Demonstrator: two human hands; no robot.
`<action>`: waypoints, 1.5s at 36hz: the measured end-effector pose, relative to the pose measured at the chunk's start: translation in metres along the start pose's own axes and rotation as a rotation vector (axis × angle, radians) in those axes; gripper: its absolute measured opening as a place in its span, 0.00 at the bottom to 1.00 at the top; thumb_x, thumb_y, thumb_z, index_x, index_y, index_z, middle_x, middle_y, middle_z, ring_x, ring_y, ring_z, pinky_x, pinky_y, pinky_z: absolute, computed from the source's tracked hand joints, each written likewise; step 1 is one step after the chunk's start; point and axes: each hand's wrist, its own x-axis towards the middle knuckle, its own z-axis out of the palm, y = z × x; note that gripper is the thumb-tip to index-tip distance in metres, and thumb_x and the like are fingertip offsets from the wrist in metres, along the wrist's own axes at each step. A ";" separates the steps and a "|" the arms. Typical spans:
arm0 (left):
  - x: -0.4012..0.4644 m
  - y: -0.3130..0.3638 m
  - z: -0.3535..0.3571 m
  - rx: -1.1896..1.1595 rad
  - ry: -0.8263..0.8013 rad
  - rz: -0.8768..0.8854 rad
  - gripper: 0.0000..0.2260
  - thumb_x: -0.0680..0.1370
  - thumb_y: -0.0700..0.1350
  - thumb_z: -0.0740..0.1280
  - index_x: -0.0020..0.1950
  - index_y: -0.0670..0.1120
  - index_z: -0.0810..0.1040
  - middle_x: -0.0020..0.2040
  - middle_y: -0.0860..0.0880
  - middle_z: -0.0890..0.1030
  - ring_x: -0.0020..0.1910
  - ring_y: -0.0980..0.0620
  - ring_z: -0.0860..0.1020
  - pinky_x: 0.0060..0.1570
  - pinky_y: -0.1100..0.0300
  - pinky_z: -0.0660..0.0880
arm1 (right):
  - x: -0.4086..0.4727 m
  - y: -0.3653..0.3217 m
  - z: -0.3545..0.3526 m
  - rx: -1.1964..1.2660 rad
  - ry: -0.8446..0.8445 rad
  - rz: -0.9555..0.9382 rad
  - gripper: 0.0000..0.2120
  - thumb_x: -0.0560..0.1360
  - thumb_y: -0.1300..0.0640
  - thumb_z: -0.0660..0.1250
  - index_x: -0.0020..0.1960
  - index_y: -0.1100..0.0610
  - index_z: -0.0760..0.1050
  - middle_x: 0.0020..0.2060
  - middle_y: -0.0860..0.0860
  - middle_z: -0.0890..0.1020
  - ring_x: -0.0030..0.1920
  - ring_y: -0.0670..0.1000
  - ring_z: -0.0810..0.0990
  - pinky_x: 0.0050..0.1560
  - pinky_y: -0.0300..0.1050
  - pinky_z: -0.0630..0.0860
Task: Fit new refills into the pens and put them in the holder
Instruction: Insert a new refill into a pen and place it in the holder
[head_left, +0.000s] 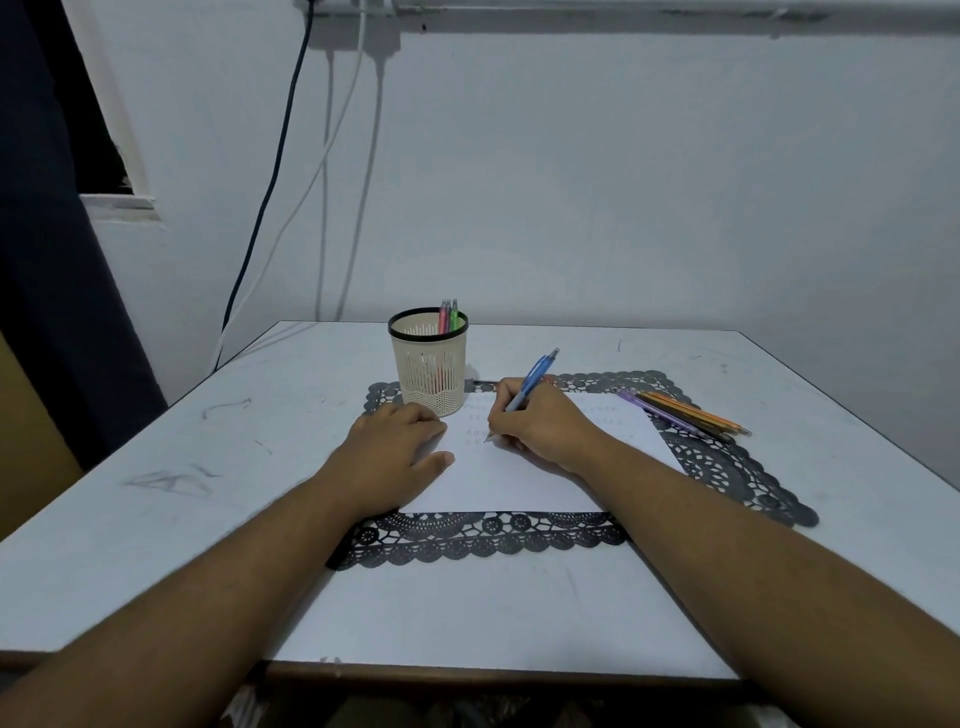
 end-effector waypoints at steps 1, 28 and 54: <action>0.000 0.000 0.000 0.001 0.002 -0.001 0.23 0.83 0.62 0.59 0.75 0.54 0.72 0.74 0.57 0.69 0.73 0.51 0.64 0.72 0.49 0.61 | 0.000 -0.001 0.000 -0.009 0.011 -0.005 0.13 0.75 0.72 0.68 0.36 0.59 0.72 0.32 0.57 0.75 0.33 0.50 0.76 0.35 0.40 0.76; -0.001 -0.001 0.000 0.000 -0.010 0.001 0.27 0.80 0.65 0.55 0.74 0.55 0.73 0.73 0.57 0.70 0.71 0.51 0.65 0.70 0.49 0.63 | 0.000 0.000 0.001 -0.060 -0.012 -0.007 0.16 0.75 0.70 0.69 0.34 0.55 0.70 0.34 0.55 0.75 0.38 0.48 0.77 0.42 0.41 0.80; -0.002 0.000 -0.001 -0.013 -0.002 -0.006 0.23 0.83 0.61 0.59 0.76 0.54 0.72 0.73 0.57 0.70 0.73 0.52 0.64 0.72 0.49 0.61 | 0.000 0.003 -0.006 -0.069 0.052 -0.014 0.15 0.76 0.69 0.69 0.35 0.56 0.71 0.34 0.55 0.76 0.42 0.52 0.80 0.41 0.42 0.81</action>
